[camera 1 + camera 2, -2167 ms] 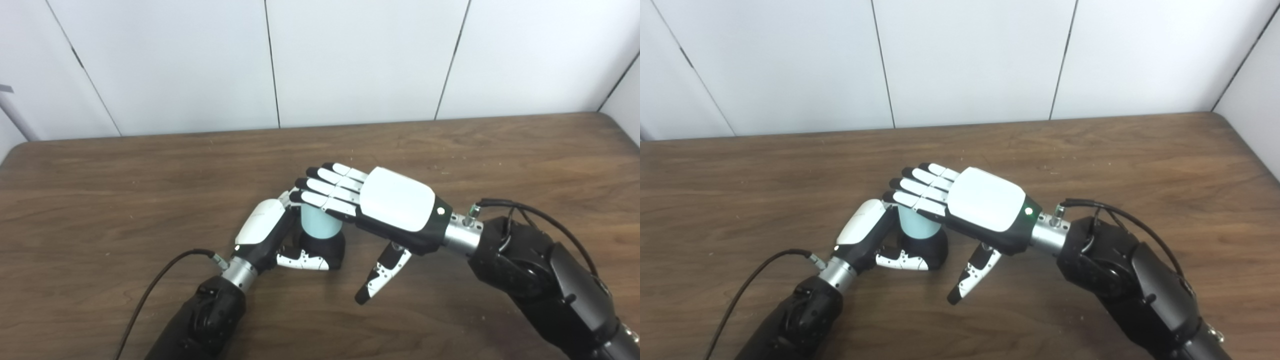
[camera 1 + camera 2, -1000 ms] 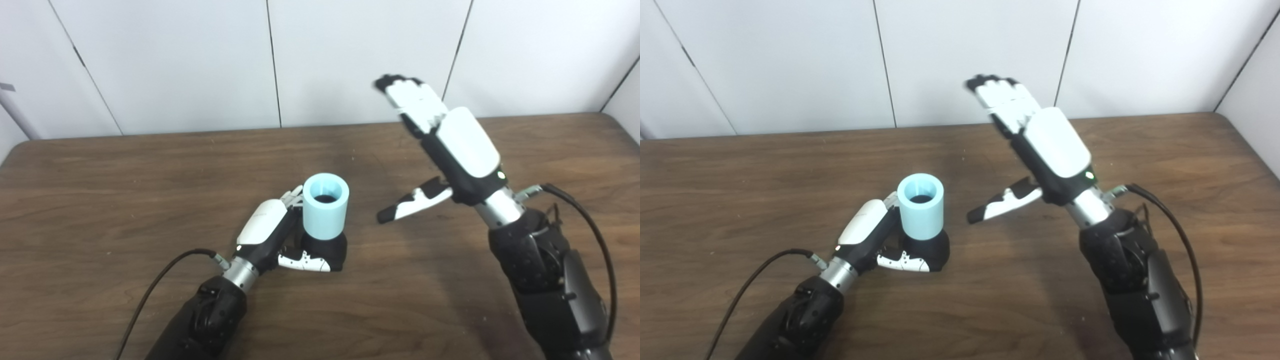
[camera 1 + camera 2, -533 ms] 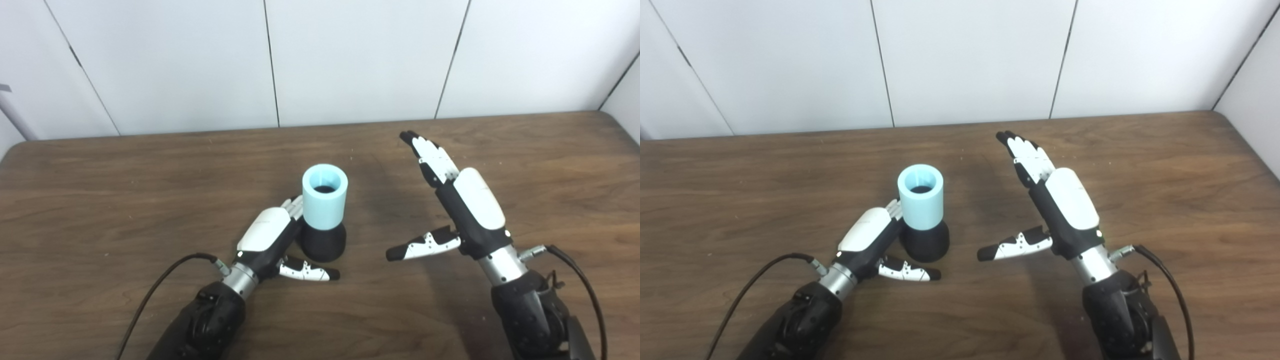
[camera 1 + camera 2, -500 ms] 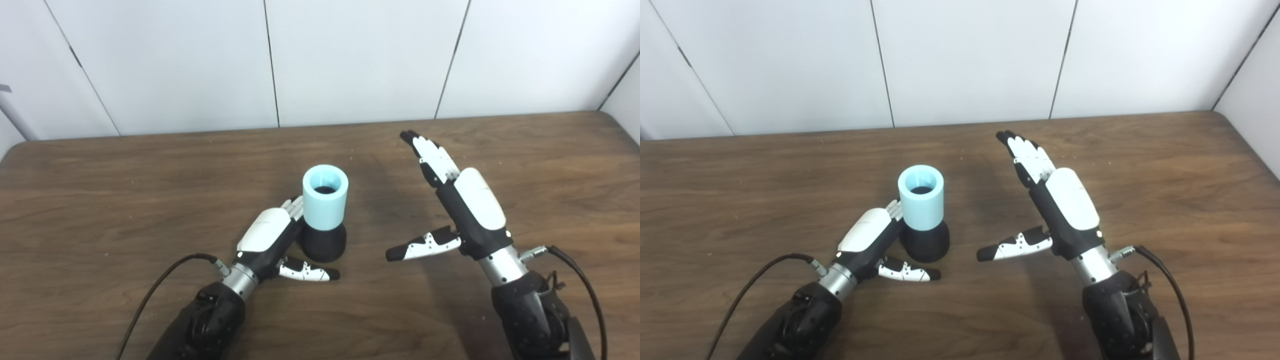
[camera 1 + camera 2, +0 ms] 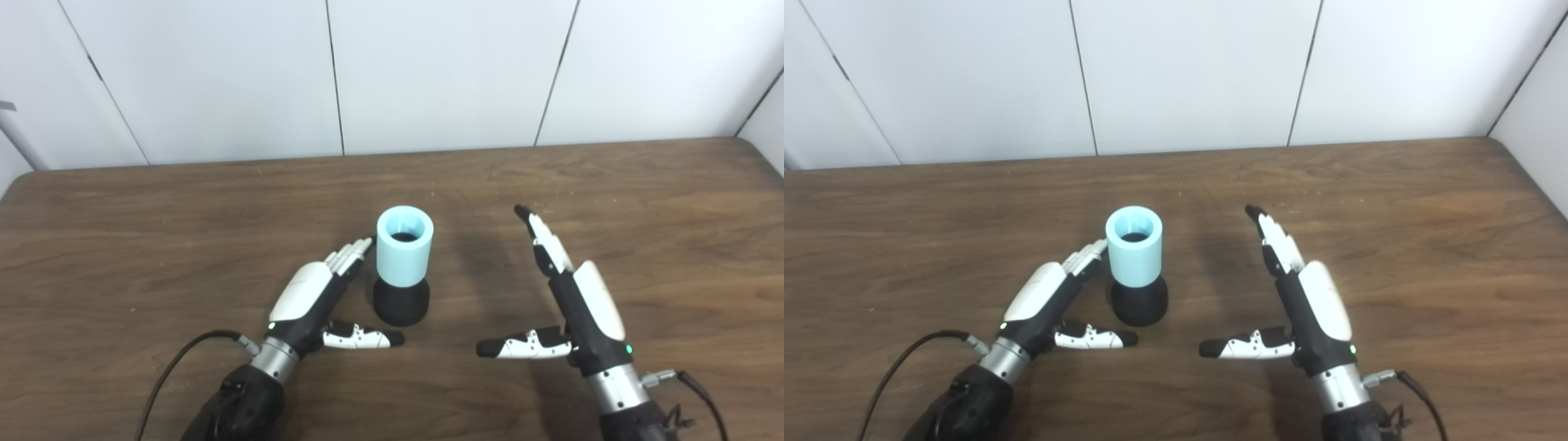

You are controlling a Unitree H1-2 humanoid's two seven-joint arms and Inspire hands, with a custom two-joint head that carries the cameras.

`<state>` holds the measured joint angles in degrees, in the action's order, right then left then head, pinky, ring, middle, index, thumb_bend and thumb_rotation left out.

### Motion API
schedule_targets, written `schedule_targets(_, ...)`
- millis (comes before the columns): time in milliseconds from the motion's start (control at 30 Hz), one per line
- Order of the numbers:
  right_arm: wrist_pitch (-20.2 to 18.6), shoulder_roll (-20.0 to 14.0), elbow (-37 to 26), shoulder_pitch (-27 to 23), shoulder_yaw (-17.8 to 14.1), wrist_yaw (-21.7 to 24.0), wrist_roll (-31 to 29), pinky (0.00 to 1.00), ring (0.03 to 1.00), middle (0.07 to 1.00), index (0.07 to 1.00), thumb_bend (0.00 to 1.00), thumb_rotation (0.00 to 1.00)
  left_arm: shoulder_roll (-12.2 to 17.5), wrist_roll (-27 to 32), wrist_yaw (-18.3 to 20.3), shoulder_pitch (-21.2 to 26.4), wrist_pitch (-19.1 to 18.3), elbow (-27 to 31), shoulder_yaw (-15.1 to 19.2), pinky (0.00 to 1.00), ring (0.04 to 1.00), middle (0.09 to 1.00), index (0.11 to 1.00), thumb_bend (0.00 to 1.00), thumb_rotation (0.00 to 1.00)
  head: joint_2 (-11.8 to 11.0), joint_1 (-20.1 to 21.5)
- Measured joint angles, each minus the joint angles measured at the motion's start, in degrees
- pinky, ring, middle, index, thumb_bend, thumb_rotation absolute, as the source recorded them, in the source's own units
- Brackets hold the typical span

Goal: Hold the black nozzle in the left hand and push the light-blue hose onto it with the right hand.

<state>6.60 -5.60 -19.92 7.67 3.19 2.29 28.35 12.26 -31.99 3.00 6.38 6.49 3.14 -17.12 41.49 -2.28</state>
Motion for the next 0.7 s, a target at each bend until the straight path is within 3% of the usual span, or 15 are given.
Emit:
schedule_targets(133,-7.7,1.5,-0.1,0.2,0.3,2.0,-8.2,1.00,1.000,1.000,1.000,0.96,0.63,-2.1,2.2,-1.5,-0.4,-0.4,2.4,4.9,1.00,1.000,1.000,1.000,1.00,0.54,-0.6,-0.5)
schedule_targets(267,-11.9,2.7,-0.1,0.1,1.0,2.1,-11.9,1.00,1.000,1.000,1.000,0.93,0.67,-3.9,4.6,-3.0,-0.7,-1.7,5.6,8.3,1.00,1.000,1.000,1.000,1.00,0.59,-1.2,-0.1)
schedule_targets(467,-12.6,3.2,0.0,0.1,1.2,1.5,-16.7,1.00,1.000,1.000,1.000,0.86,0.75,-6.9,14.5,0.7,-6.4,-9.1,15.8,10.0,1.00,1.000,1.000,1.000,1.00,0.64,-2.4,-1.4)
schedule_targets(533,-12.5,3.3,0.4,0.1,1.1,1.4,-18.6,1.00,1.000,1.000,1.000,0.83,0.79,-7.1,16.1,1.7,-7.5,-11.0,17.0,10.3,1.00,1.000,1.000,1.000,1.00,0.74,-3.3,-2.3)
schedule_targets(700,-12.5,3.8,1.2,0.4,0.6,0.4,-23.4,1.00,1.000,1.000,1.000,0.81,0.82,-7.4,16.7,1.6,-11.2,-12.0,21.6,11.0,1.00,1.000,1.000,1.000,1.00,0.88,-3.3,-2.3)
